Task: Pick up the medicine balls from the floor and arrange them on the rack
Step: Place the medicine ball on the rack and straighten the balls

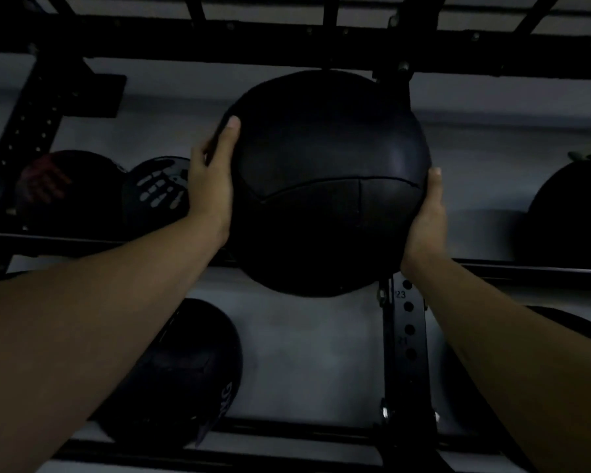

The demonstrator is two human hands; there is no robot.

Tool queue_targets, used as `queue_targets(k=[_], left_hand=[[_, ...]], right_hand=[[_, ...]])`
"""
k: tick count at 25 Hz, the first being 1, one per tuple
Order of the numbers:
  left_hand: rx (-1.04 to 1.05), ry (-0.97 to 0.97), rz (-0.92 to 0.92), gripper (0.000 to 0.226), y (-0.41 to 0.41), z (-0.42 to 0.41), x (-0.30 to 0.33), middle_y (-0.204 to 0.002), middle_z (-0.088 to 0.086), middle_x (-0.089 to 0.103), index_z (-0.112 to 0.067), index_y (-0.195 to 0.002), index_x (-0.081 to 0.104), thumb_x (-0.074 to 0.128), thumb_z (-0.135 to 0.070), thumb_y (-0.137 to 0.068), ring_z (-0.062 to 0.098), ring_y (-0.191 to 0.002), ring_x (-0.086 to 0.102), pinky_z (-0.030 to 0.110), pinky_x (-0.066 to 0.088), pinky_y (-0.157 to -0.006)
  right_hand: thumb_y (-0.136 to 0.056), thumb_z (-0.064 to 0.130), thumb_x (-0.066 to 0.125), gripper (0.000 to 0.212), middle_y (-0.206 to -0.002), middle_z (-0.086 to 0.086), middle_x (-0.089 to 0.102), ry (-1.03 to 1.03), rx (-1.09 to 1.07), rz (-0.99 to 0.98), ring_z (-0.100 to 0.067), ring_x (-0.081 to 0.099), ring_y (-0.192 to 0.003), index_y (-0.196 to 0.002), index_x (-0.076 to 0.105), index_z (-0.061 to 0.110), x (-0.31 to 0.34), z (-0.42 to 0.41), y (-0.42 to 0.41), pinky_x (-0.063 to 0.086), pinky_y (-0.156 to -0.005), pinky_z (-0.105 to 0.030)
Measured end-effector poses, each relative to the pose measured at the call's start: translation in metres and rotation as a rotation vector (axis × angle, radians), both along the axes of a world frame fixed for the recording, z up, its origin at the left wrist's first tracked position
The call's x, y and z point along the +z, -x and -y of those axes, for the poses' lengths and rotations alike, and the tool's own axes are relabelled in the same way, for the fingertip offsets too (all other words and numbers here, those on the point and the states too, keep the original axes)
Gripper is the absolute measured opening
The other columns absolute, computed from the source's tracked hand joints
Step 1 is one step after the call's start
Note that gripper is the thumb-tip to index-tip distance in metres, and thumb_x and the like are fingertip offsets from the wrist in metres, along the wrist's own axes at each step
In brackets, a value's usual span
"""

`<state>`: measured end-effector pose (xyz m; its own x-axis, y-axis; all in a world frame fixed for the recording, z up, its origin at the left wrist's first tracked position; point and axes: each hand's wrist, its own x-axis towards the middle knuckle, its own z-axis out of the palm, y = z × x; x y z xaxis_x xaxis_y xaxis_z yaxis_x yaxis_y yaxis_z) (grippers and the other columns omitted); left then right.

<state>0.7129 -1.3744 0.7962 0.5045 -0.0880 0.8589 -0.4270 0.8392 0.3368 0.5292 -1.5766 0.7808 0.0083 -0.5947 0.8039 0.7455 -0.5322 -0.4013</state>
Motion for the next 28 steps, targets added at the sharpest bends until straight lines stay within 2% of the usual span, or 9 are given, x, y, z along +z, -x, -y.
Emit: queue_targets(k=[1, 8, 11, 14, 18, 21, 23, 25, 28], left_hand=[[0.000, 0.003, -0.023, 0.071, 0.006, -0.003, -0.012, -0.131, -0.004, 0.070, -0.033, -0.129, 0.060, 0.072, -0.075, -0.073, 0.014, -0.116, 0.070, 0.038, 0.055, -0.106], [-0.103, -0.090, -0.186, 0.088, 0.014, -0.016, -0.099, -0.133, -0.002, 0.069, -0.024, -0.143, 0.056, 0.075, -0.070, -0.071, 0.016, -0.119, 0.069, 0.039, 0.054, -0.108], [-0.180, -0.146, -0.286, 0.077, 0.003, -0.014, -0.145, -0.129, -0.001, 0.072, -0.025, -0.136, 0.062, 0.075, -0.069, -0.075, 0.019, -0.118, 0.069, 0.041, 0.053, -0.108], [-0.243, -0.214, -0.409, 0.079, -0.012, -0.005, -0.178, -0.121, 0.002, 0.078, -0.027, -0.125, 0.071, 0.080, -0.073, -0.062, 0.025, -0.114, 0.073, 0.048, 0.055, -0.105], [-0.224, -0.282, -0.494, 0.087, -0.032, 0.019, -0.199, -0.120, 0.004, 0.078, -0.025, -0.125, 0.072, 0.080, -0.078, -0.056, 0.027, -0.110, 0.074, 0.049, 0.057, -0.102], [-0.263, -0.373, -0.532, 0.100, -0.053, 0.046, -0.200, -0.119, 0.005, 0.078, -0.027, -0.125, 0.073, 0.082, -0.085, -0.044, 0.031, -0.107, 0.075, 0.050, 0.059, -0.098], [-0.250, -0.427, -0.545, 0.101, -0.073, 0.067, -0.201, -0.119, 0.006, 0.079, -0.028, -0.125, 0.073, 0.083, -0.085, -0.043, 0.032, -0.106, 0.076, 0.050, 0.059, -0.097], [-0.201, -0.463, -0.518, 0.100, -0.086, 0.086, -0.209, -0.123, 0.006, 0.077, -0.030, -0.127, 0.072, 0.081, -0.086, -0.045, 0.031, -0.109, 0.074, 0.050, 0.057, -0.101], [-0.019, -0.497, -0.308, 0.089, -0.088, 0.112, -0.221, -0.140, 0.000, 0.064, -0.035, -0.142, 0.058, 0.073, -0.079, -0.066, 0.023, -0.126, 0.063, 0.047, 0.049, -0.111]], right_hand=[[-0.067, 0.087, 0.061, 0.087, -0.127, 0.003, 0.074, -0.008, -0.013, 0.007, -0.021, 0.070, -0.117, -0.134, 0.067, 0.032, -0.014, -0.007, 0.007, 0.054, -0.104, -0.043], [-0.079, 0.077, 0.051, 0.064, -0.125, 0.002, 0.071, -0.171, -0.181, -0.032, -0.019, 0.066, -0.116, -0.124, 0.069, 0.034, -0.101, -0.052, 0.034, 0.051, -0.106, -0.043], [-0.091, 0.066, 0.051, 0.053, -0.125, 0.000, 0.067, -0.204, -0.242, -0.120, -0.021, 0.063, -0.118, -0.127, 0.064, 0.029, -0.128, -0.067, 0.037, 0.050, -0.108, -0.042], [-0.085, 0.069, 0.053, 0.060, -0.127, -0.002, 0.067, -0.241, -0.265, -0.210, -0.023, 0.063, -0.117, -0.128, 0.063, 0.029, -0.153, -0.068, 0.031, 0.050, -0.108, -0.046], [-0.095, 0.060, 0.052, 0.033, -0.122, -0.001, 0.067, -0.302, -0.311, -0.251, -0.024, 0.062, -0.117, -0.114, 0.062, 0.035, -0.172, -0.047, 0.016, 0.048, -0.109, -0.048], [-0.086, 0.069, 0.053, 0.042, -0.125, 0.001, 0.066, -0.318, -0.327, -0.268, -0.024, 0.061, -0.121, -0.114, 0.063, 0.039, -0.177, -0.026, -0.001, 0.047, -0.110, -0.049], [-0.074, 0.079, 0.051, 0.058, -0.130, 0.002, 0.064, -0.325, -0.349, -0.305, -0.024, 0.059, -0.123, -0.118, 0.065, 0.043, -0.182, -0.008, -0.017, 0.045, -0.112, -0.051], [-0.073, 0.081, 0.049, 0.063, -0.137, 0.001, 0.059, -0.297, -0.359, -0.347, -0.025, 0.054, -0.129, -0.125, 0.061, 0.048, -0.192, 0.018, -0.035, 0.042, -0.113, -0.053], [-0.089, 0.064, 0.052, 0.044, -0.140, 0.001, 0.055, -0.192, -0.397, -0.378, -0.022, 0.052, -0.131, -0.127, 0.061, 0.045, -0.202, 0.055, -0.054, 0.042, -0.114, -0.051]])
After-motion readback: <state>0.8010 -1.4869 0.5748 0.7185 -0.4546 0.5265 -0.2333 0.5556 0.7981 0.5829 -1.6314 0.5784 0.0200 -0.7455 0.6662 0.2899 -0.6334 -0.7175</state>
